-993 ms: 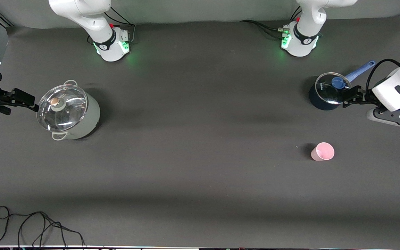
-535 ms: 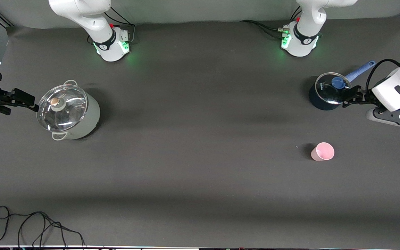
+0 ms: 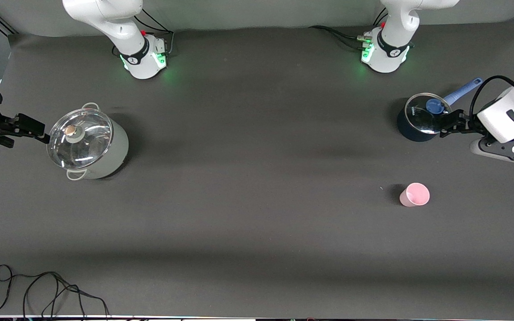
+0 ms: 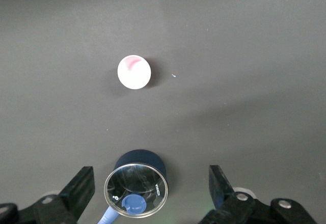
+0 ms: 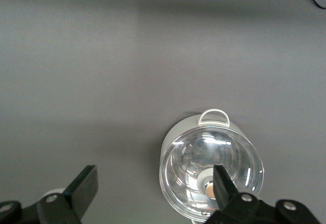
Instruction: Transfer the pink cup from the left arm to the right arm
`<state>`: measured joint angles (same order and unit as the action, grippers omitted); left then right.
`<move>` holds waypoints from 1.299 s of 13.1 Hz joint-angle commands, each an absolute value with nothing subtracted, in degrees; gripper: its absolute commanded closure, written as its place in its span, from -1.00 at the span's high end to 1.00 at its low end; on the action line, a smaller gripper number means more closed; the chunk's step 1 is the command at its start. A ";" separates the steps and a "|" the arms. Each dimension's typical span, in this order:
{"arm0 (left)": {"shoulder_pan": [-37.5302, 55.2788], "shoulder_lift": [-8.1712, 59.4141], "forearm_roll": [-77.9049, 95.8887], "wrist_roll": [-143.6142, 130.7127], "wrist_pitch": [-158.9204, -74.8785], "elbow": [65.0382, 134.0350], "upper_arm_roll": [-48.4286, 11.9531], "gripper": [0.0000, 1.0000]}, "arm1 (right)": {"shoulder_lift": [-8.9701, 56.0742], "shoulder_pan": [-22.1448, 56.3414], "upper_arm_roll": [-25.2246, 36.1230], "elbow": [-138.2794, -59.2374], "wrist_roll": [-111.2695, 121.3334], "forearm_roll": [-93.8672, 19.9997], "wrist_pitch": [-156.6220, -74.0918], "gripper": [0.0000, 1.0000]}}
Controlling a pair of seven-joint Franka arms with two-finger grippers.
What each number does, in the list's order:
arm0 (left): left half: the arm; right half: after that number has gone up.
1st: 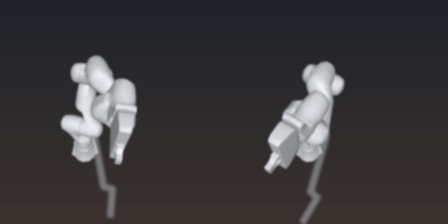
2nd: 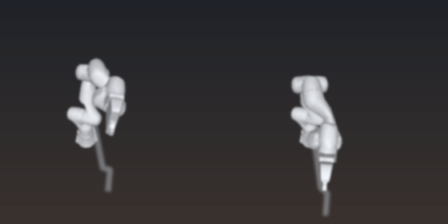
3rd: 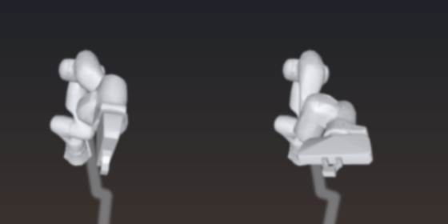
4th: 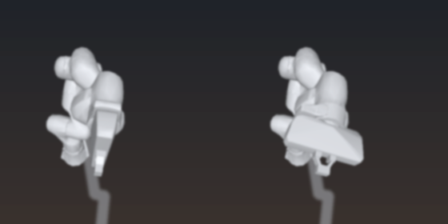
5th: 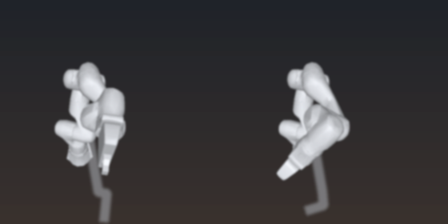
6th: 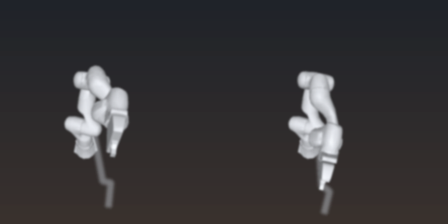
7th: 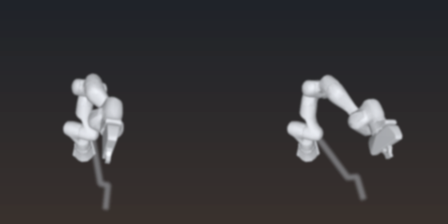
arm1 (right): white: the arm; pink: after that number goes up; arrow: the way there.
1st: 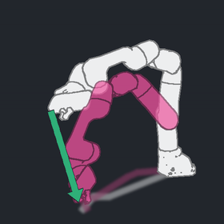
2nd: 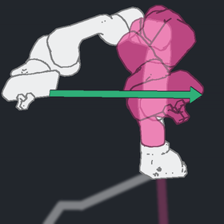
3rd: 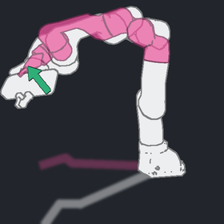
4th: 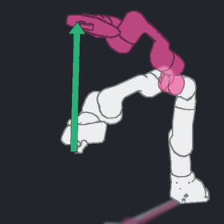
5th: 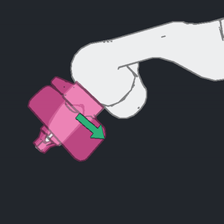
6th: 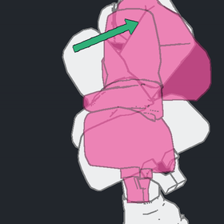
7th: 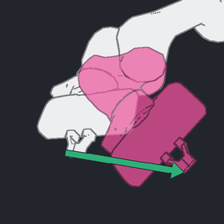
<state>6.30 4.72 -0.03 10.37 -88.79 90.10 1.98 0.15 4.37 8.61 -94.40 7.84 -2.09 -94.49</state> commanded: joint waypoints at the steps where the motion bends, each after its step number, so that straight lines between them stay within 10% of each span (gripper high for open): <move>1: 6.42 5.10 -0.52 11.16 -87.02 88.69 2.11 1.00 | 0.96 4.92 9.05 -92.64 8.26 -1.67 -94.39 1.00; 10: -6.65 5.62 9.72 59.96 -84.55 87.71 2.90 0.99 | 1.58 4.92 9.23 -90.88 8.79 -1.50 -92.99 1.00; 17: -25.82 18.69 31.53 106.91 -81.85 86.75 2.72 0.99 | -0.26 4.92 9.49 -92.63 9.14 -1.41 -92.90 1.00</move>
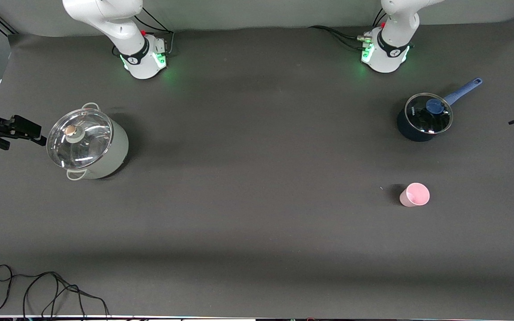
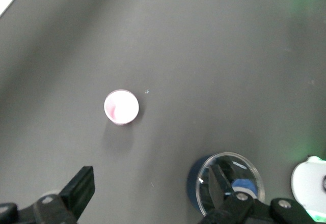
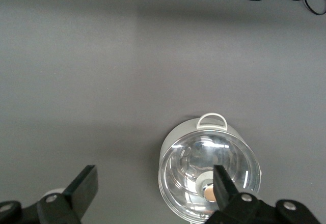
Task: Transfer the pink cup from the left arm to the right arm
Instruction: 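Lower the left gripper beside the pink cup and close on it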
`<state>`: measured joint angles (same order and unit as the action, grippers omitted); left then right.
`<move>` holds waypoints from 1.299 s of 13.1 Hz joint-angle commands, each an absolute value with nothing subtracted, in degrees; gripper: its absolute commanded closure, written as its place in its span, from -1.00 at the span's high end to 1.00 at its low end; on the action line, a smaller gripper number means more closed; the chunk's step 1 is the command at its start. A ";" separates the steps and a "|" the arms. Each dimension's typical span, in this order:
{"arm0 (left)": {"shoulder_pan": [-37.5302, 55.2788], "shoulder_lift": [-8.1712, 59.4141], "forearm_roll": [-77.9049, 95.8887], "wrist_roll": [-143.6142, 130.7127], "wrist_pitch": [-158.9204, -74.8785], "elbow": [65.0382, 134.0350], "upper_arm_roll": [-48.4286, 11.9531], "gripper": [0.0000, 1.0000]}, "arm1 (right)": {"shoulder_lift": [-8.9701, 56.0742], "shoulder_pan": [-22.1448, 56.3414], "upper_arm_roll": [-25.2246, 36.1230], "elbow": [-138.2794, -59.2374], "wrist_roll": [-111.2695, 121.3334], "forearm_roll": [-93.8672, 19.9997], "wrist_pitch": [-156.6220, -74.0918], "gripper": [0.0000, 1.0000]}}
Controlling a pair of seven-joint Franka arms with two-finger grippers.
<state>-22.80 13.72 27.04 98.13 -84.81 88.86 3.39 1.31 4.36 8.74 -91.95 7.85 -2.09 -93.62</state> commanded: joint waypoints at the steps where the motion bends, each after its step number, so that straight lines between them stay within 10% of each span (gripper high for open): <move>1: -26.80 22.98 34.42 111.92 -79.22 85.01 2.72 0.99 | -0.35 4.92 9.67 -92.64 9.14 -1.41 -92.90 1.00; 6: -31.99 43.57 46.21 124.60 -70.67 77.34 2.37 0.99 | -0.35 5.10 10.02 -92.72 9.23 -1.23 -92.81 1.00; 17: -32.34 57.64 56.78 149.75 -78.66 75.51 -0.25 0.99 | -0.35 5.01 10.02 -92.55 9.14 -0.88 -92.81 1.00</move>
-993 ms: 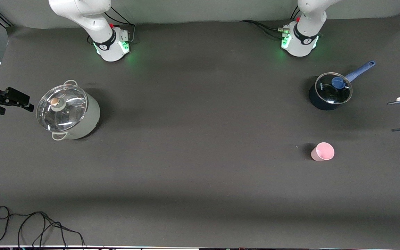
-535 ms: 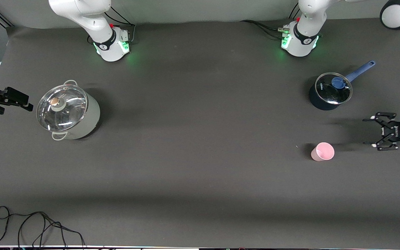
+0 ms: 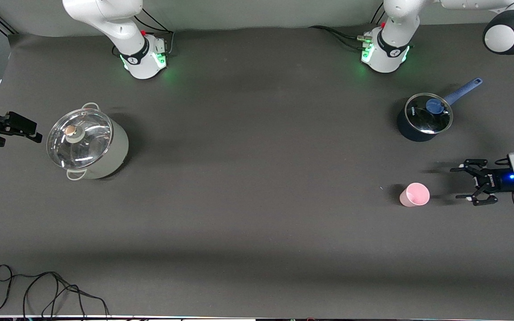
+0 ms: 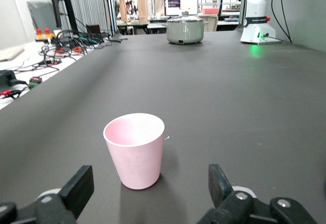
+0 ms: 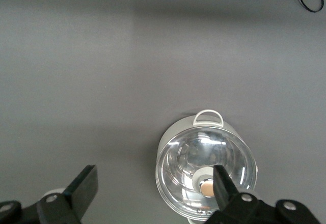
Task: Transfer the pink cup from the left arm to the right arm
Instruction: 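Lower the left gripper beside the pink cup and close on it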
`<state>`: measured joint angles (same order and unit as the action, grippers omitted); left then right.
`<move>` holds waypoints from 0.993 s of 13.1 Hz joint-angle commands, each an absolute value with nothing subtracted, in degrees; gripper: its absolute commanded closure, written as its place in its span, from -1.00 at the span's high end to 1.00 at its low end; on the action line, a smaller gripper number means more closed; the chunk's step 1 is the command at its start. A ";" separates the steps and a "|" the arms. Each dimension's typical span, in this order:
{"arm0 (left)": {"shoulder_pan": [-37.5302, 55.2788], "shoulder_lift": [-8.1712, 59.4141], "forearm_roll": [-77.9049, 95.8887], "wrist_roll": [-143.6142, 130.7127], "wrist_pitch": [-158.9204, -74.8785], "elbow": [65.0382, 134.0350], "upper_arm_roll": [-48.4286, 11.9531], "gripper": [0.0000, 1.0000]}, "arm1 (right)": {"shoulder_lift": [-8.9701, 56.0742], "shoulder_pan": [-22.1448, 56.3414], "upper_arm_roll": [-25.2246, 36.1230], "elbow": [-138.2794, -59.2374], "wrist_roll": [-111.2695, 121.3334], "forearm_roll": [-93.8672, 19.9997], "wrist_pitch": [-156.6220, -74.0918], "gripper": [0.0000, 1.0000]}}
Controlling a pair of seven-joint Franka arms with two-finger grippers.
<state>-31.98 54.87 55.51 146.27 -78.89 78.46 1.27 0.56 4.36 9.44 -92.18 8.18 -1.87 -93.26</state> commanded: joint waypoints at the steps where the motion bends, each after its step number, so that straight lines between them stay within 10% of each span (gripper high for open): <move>1: -32.34 58.61 56.86 150.37 -78.75 75.41 -0.70 0.98 | -0.35 5.01 10.02 -92.55 9.14 -0.79 -92.81 1.00; 13: -29.89 64.51 65.21 150.64 -78.84 76.90 -1.49 0.95 | -0.35 5.01 10.28 -92.46 8.35 -0.70 -92.72 1.00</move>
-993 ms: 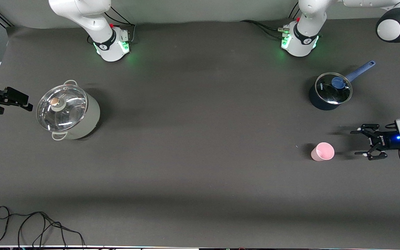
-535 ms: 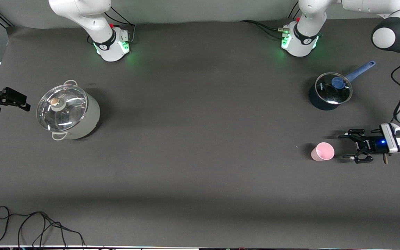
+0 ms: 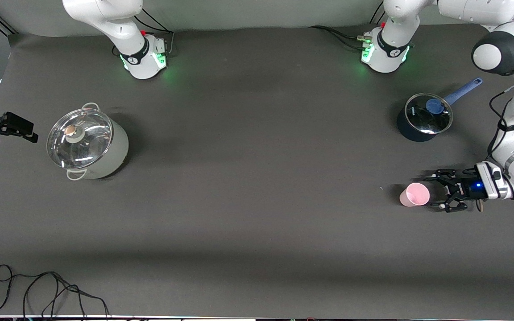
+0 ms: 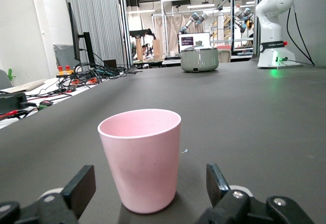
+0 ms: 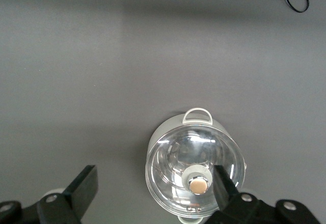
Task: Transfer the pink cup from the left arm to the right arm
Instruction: 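Lower the left gripper beside the pink cup and close on it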
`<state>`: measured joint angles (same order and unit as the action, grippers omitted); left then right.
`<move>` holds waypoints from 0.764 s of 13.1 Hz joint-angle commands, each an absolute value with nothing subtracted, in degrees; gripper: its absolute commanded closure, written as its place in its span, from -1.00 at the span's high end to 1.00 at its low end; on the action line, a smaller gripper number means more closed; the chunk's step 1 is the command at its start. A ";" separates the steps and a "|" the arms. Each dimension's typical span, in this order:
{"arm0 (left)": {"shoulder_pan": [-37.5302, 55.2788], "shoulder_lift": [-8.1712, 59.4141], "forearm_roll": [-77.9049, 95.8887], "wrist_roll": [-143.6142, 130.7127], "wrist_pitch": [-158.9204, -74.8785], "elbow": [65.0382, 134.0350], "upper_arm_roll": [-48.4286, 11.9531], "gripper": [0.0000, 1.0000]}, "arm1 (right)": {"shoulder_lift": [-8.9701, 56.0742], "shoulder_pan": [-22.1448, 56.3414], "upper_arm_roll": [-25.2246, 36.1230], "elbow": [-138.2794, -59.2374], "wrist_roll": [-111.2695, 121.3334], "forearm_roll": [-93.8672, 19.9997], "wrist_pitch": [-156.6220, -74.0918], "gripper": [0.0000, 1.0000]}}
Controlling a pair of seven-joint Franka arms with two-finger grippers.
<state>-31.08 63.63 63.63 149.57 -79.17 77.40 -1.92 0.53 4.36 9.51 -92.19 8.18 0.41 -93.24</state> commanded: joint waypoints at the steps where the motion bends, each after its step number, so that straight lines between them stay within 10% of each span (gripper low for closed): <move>1: -29.36 64.69 66.08 150.64 -79.01 77.60 -1.49 0.95 | -0.35 5.01 10.37 -92.46 8.35 -1.23 -92.72 1.00; 10: -26.54 64.78 69.17 150.64 -82.44 79.98 -3.07 0.96 | -0.35 5.01 10.46 -92.37 8.61 -2.20 -92.72 1.00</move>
<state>-27.32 65.01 67.53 149.57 -81.07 78.57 -3.00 0.51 4.36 9.64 -92.19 8.18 -1.18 -93.24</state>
